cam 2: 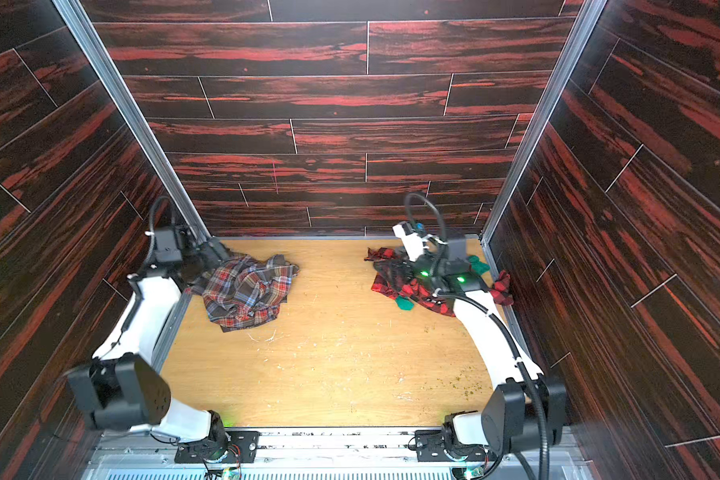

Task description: Pick out a specific cloth from the pile

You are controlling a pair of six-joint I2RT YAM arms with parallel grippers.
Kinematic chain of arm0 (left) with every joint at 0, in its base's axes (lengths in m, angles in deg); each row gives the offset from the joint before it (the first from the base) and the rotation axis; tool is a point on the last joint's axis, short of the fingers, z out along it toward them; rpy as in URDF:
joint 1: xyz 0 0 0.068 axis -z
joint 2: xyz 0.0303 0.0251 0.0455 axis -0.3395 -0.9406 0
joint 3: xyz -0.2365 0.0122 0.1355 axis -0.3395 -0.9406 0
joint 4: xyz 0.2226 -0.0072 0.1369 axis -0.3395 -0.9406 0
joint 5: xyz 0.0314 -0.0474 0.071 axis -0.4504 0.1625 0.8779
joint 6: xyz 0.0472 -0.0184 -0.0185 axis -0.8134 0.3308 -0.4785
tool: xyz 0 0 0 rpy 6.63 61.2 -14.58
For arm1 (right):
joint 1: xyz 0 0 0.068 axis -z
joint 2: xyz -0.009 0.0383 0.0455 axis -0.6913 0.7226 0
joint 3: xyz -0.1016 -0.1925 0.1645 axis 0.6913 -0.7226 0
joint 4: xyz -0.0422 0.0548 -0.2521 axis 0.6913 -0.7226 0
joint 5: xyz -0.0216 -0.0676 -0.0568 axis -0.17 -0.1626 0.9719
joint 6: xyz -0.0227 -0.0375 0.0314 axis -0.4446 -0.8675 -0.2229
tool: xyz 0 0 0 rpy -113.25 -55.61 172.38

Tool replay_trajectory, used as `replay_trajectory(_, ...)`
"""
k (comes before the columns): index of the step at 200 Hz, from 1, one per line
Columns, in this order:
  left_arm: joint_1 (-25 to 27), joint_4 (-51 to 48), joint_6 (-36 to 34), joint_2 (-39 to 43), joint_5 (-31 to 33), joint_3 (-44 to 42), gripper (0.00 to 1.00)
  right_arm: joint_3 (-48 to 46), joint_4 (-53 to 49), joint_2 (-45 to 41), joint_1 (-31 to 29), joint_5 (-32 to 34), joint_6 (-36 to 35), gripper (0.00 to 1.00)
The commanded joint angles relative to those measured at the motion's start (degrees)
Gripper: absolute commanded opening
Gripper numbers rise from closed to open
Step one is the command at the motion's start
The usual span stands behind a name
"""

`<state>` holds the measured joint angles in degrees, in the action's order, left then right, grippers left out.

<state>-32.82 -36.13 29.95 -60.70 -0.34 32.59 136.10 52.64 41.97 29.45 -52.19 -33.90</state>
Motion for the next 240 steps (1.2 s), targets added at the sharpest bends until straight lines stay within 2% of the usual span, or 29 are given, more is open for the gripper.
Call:
replay_trajectory(1, -4.84, -14.38, -2.10, -16.11, -0.39, 10.26, 0.95, 2.28, -2.37, 2.93, -3.36, -3.17, -2.68, 0.96)
replay_trajectory(10, -6.30, -18.88, -2.21, -22.24, -2.49, 16.22, 0.92, 2.33, -1.57, 3.07, -3.94, -4.59, -1.40, 0.96)
replay_trajectory(26, -8.20, -18.01, 0.88, -28.84, -2.48, 20.99, 0.90, 2.84, -1.73, 3.32, -5.10, -6.32, -0.12, 0.96)
replay_trajectory(47, -10.62, -11.98, 5.68, -32.41, -2.45, 20.63, 0.90, 5.06, -4.70, 4.24, -8.80, -6.66, -3.13, 0.96)
replay_trajectory(65, -12.66, -11.19, 8.85, -35.24, -4.02, 21.06, 0.92, 8.05, -7.31, 6.50, -12.25, -4.69, -4.60, 0.96)
replay_trajectory(95, -13.41, -10.91, 8.01, -38.61, -2.59, 21.79, 0.92, 9.01, -6.87, 8.31, -15.08, -3.58, -3.69, 0.97)
replay_trajectory(125, -13.56, -10.73, 7.56, -42.00, -3.58, 23.65, 0.86, 8.88, -6.57, 8.70, -15.73, -2.91, -2.56, 0.98)
replay_trajectory(138, -13.55, -8.91, 8.16, -42.36, -2.96, 23.20, 0.80, 8.89, -6.86, 8.86, -15.76, -2.35, -2.37, 0.98)
replay_trajectory(155, -13.57, -6.84, 8.33, -43.34, -4.76, 23.56, 0.65, 9.33, -7.59, 8.96, -15.77, -1.73, -2.19, 0.98)
replay_trajectory(164, -13.55, -4.68, 7.49, -44.14, -6.61, 24.41, 0.51, 9.79, -8.15, 8.97, -15.73, -1.40, -2.26, 0.98)
replay_trajectory(178, -13.41, -2.73, 5.96, -44.21, -8.32, 24.48, 0.21, 10.20, -8.92, 9.04, -15.73, -1.21, -2.37, 0.98)
replay_trajectory(187, -12.94, -1.67, 4.25, -43.49, -8.68, 24.09, 0.10, 10.54, -9.25, 9.05, -15.71, -1.16, -2.35, 0.98)
replay_trajectory(207, -11.45, -0.83, -0.45, -39.58, -4.68, 21.86, 0.00, 10.51, -9.10, 8.88, -15.77, -1.77, -2.15, 0.98)
replay_trajectory(240, -8.75, 5.81, -7.50, -28.18, 2.92, 12.65, 0.00, 9.39, -9.03, 7.59, -15.78, -1.89, -2.97, 0.98)
